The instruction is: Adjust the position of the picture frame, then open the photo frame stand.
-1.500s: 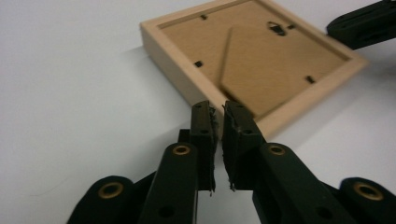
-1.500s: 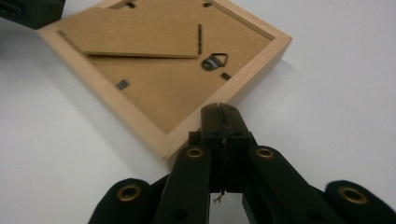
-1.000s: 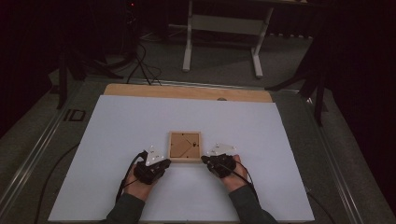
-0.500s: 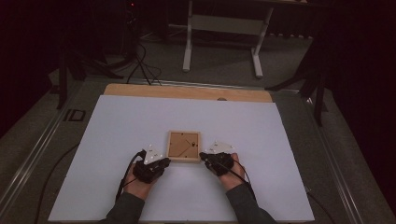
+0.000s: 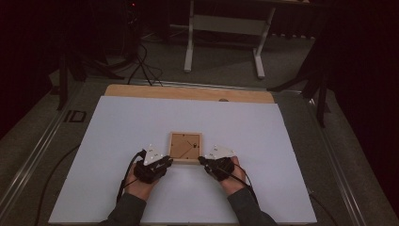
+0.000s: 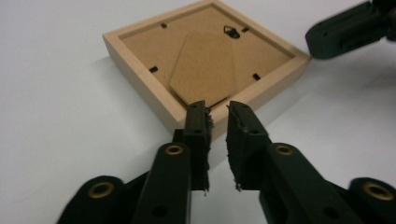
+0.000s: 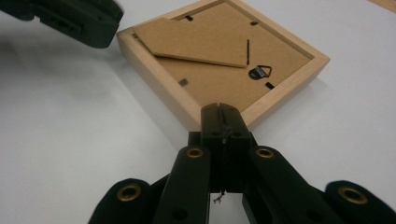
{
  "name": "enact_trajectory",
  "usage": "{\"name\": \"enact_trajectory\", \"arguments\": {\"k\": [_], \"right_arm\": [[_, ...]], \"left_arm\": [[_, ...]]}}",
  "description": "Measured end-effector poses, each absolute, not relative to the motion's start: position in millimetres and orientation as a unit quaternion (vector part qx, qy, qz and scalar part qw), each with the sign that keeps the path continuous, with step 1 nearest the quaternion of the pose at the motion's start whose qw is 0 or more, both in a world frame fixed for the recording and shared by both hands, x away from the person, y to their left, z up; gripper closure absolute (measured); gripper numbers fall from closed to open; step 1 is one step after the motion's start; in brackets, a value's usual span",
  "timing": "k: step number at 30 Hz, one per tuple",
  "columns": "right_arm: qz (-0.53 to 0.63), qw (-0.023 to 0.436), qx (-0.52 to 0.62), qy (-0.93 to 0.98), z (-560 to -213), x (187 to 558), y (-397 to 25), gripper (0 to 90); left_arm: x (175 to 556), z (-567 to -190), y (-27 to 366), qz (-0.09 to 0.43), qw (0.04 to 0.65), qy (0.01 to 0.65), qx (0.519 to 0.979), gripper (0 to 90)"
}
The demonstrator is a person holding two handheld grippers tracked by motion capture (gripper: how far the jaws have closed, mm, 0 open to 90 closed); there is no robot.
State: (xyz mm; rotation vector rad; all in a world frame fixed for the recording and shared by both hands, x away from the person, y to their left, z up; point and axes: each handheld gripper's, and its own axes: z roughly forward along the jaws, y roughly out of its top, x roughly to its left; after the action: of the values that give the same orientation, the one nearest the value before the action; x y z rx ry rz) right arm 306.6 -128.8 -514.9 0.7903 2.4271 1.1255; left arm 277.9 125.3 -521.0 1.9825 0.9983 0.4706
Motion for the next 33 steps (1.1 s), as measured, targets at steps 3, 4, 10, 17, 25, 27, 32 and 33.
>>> {"name": "enact_trajectory", "arguments": {"k": [3, 4, 10, 17, 25, 27, 32, 33], "right_arm": [[0.394, 0.172, 0.277, 0.859, -516, 305, -128, 89.7], [0.394, 0.172, 0.277, 0.859, -516, 305, -128, 89.7], [0.385, 0.169, 0.273, 0.865, -520, 304, -125, 89.7], [0.386, 0.163, 0.273, 0.866, -521, 305, -126, 89.7], [0.404, 0.149, 0.283, 0.857, -519, 309, -129, 89.7], [0.409, 0.152, 0.283, 0.854, -518, 309, -131, 89.7], [0.411, 0.157, 0.291, 0.849, -517, 313, -134, 89.7], [0.412, 0.158, 0.292, 0.849, -518, 314, -134, 89.7]], "left_arm": [[279, -520, 126, 0.188, 0.431, 0.403, 0.785, 68.9], [279, -520, 126, 0.188, 0.431, 0.403, 0.785, 66.8], [283, -519, 129, 0.195, 0.433, 0.406, 0.781, 62.6], [295, -510, 127, 0.184, 0.441, 0.409, 0.777, 50.2], [309, -515, 118, 0.179, 0.430, 0.401, 0.789, 46.0], [312, -517, 115, 0.175, 0.425, 0.396, 0.795, 46.0], [317, -520, 109, 0.173, 0.423, 0.391, 0.799, 45.7], [318, -521, 107, 0.173, 0.421, 0.391, 0.800, 45.7]]}}
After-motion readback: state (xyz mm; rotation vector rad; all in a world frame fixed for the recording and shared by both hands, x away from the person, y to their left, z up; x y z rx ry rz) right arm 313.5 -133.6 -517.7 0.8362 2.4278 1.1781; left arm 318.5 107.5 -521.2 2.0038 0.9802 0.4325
